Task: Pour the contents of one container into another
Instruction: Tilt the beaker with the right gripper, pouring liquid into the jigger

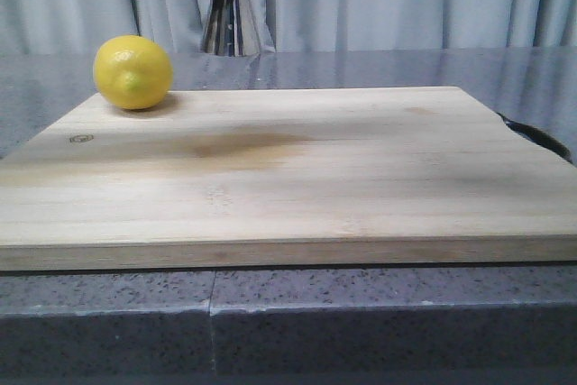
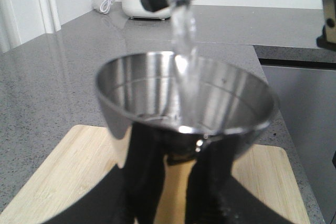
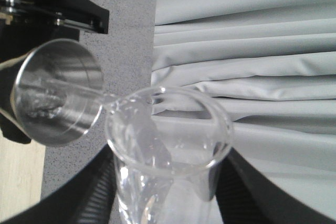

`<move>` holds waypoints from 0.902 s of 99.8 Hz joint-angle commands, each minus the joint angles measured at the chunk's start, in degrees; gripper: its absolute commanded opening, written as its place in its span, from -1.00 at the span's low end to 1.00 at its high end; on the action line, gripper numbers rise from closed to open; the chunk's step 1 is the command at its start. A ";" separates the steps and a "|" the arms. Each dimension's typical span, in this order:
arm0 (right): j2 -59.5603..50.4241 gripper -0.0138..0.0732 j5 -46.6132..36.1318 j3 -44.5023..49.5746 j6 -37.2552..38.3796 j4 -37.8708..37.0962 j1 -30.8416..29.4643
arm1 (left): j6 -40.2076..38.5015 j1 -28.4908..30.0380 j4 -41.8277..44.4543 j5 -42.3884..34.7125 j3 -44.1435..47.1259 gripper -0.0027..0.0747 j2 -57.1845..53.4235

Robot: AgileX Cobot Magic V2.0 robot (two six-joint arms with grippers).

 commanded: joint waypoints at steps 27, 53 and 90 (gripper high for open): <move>-1.41 -0.06 -3.23 -2.05 -2.07 -3.74 -0.07 | -0.47 -0.38 -5.27 5.60 -1.53 -0.44 -2.57; -1.41 -0.06 -3.12 -2.05 2.32 -3.50 -0.07 | -0.47 -0.38 -5.27 5.60 -1.53 -0.44 -2.57; -1.41 -0.06 -3.23 -2.05 2.32 -8.23 -0.07 | -0.47 -0.38 -5.27 5.60 -1.53 -0.44 -2.57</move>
